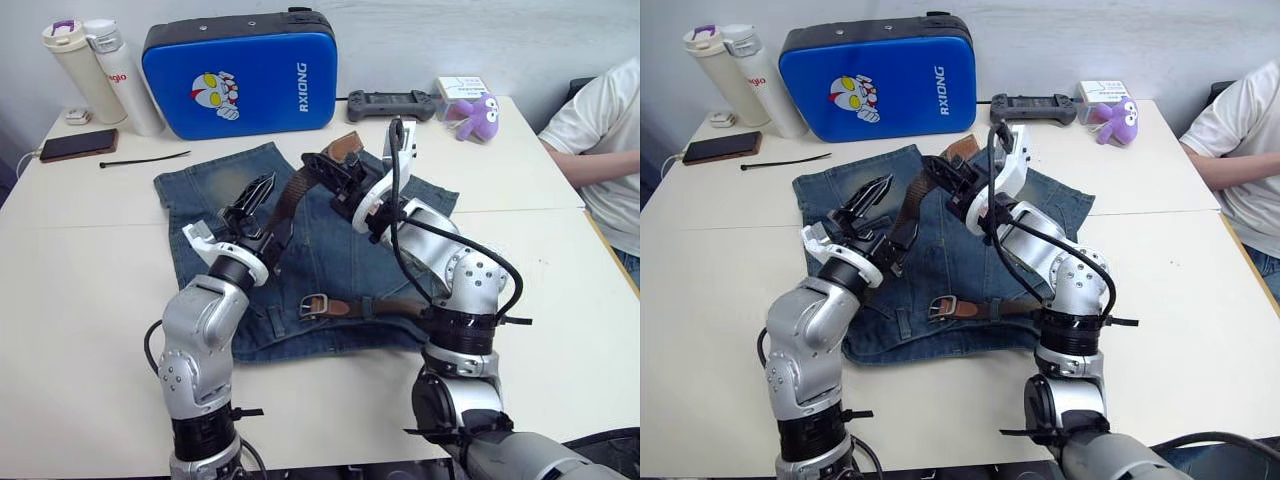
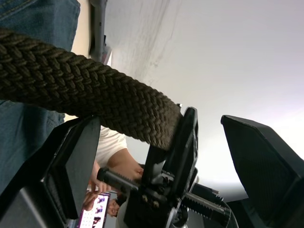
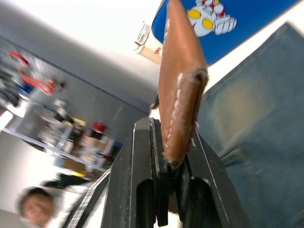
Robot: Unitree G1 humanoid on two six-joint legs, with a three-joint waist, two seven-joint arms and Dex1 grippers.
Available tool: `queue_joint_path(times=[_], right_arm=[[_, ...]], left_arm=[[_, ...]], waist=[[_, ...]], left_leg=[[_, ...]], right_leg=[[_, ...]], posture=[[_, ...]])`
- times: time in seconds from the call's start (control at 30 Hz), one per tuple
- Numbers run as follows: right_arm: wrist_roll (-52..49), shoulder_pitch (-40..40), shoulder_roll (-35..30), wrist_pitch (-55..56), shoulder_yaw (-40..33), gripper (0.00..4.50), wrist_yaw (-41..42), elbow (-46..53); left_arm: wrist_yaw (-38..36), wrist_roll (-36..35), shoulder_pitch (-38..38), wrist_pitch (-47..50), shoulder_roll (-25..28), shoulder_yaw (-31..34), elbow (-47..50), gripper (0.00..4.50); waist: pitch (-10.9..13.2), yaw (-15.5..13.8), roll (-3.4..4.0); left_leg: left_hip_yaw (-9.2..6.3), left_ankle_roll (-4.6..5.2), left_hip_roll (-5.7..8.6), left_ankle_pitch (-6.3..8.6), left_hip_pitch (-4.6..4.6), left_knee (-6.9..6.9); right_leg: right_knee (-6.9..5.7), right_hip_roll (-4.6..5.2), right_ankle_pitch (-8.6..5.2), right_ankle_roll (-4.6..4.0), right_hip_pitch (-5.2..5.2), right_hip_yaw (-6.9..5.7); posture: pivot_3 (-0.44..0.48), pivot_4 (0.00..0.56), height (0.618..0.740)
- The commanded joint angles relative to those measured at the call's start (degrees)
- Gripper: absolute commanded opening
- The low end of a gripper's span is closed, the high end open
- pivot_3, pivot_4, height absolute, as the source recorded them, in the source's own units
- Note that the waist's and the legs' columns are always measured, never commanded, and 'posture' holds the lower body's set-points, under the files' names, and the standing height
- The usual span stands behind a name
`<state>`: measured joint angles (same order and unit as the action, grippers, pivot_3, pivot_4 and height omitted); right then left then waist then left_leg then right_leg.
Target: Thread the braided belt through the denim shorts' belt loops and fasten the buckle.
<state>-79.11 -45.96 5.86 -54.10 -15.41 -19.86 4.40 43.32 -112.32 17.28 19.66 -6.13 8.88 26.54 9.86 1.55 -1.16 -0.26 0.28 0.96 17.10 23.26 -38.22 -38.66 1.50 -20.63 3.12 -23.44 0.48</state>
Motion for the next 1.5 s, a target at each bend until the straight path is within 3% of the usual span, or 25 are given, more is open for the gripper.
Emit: queue_joint_path(times=[0.03, 0.27, 0.47, 0.67, 1.2, 1.33, 1.5], right_arm=[[-7.55, -0.82, 0.86, 0.53, -0.31, 0.00, -5.38, 1.55], [-11.46, -0.12, 1.36, 5.36, 0.13, 0.00, -11.09, 1.92], [-8.03, -2.19, 0.98, 12.03, -0.45, 0.00, -5.91, 1.02], [-9.74, -0.11, -1.64, 8.20, 2.46, 0.00, -8.89, 0.94], [-10.11, 2.64, -4.88, 6.64, 5.60, 0.00, -9.62, 3.23], [-7.23, 2.99, -2.78, 11.53, 4.58, 0.00, -11.81, 4.15], [-9.31, 1.78, -0.95, 13.99, 3.68, 0.00, -12.23, 3.22]], left_arm=[[-2.52, -0.57, 1.56, 0.94, -0.42, -2.61, -0.74, 4.46], [-3.45, -0.68, 2.47, 3.52, -2.14, -5.12, -1.32, 4.46], [-3.72, -0.68, 2.74, 7.09, -3.01, -7.04, 0.04, 4.46], [-5.07, 1.71, 4.25, 0.31, -3.14, -3.37, -1.99, 4.46], [-10.65, 2.66, 6.09, -4.26, -4.43, -1.90, -6.07, 4.46], [-9.28, 1.16, 4.37, -2.44, -4.02, -3.56, -6.51, 3.52], [-9.37, 0.17, 4.27, 0.33, -2.89, -5.06, -7.28, 3.52]], waist=[[0.00, 0.01, 0.00], [0.00, 0.01, 0.00], [0.00, 0.03, 0.00], [0.00, 0.05, 0.00], [0.01, 0.03, 0.00], [0.01, -0.02, 0.00], [0.01, -0.02, 0.00]], left_leg=[[0.00, 0.01, 0.00, 0.00, 0.01, 0.00], [0.00, 0.02, 0.00, 0.00, 0.02, 0.02], [0.01, 0.03, 0.00, 0.00, 0.01, 0.04], [0.01, 0.03, -0.01, -0.01, 0.01, 0.06], [0.01, 0.06, -0.01, -0.01, 0.02, 0.10], [0.00, 0.06, -0.01, -0.01, 0.03, 0.10], [-0.01, 0.07, 0.00, -0.01, 0.03, 0.12]], right_leg=[[0.02, 0.00, 0.00, 0.00, 0.00, 0.00], [0.06, 0.00, 0.00, 0.00, 0.01, 0.00], [0.08, -0.01, 0.00, 0.00, 0.01, 0.00], [0.26, -0.01, 0.00, 0.00, 0.01, 0.00], [0.47, 0.00, 0.02, 0.03, 0.04, 0.00], [0.50, 0.00, 0.02, 0.04, 0.04, 0.00], [0.55, 0.00, 0.03, 0.06, 0.05, 0.00]], posture=[[0.000, 0.150, 0.740], [0.000, 0.150, 0.740], [0.000, 0.150, 0.740], [0.000, 0.150, 0.740], [0.000, 0.150, 0.740], [0.000, 0.150, 0.740], [0.000, 0.150, 0.740]])
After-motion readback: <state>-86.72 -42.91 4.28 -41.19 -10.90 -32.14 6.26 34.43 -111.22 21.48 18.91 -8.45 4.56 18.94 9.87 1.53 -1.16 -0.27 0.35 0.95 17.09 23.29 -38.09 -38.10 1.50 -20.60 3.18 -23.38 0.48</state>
